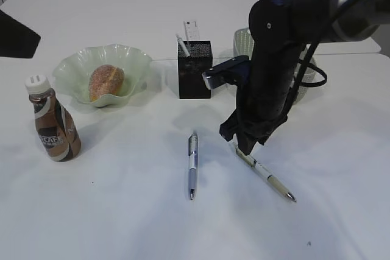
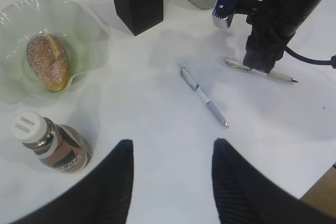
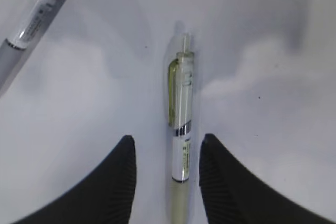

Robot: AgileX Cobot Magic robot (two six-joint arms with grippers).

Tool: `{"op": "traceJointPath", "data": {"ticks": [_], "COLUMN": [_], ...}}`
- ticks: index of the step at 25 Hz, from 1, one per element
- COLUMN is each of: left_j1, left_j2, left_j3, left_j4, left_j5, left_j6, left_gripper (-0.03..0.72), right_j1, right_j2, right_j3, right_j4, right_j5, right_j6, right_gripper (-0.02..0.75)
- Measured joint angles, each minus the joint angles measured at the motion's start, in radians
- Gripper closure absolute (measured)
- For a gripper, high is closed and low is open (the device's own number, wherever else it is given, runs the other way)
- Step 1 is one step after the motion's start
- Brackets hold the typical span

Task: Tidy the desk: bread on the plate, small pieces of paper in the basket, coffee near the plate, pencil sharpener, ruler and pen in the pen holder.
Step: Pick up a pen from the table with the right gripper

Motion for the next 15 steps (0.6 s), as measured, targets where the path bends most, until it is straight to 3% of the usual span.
{"op": "traceJointPath", "data": {"ticks": [15], "left_j1": [0.000], "left_j2": [0.000], "left_j3": [0.000], "left_j4": [0.000], "left_j5": [0.000], "left_j6": [0.000], "left_gripper": [0.348], "right_j1": [0.000], "right_j2": [0.099], "right_j3": [-0.092], "right_j4": [0.000], "right_j5": [-0.035], "right_j6": [-0.002], "right_gripper": [0.404]}}
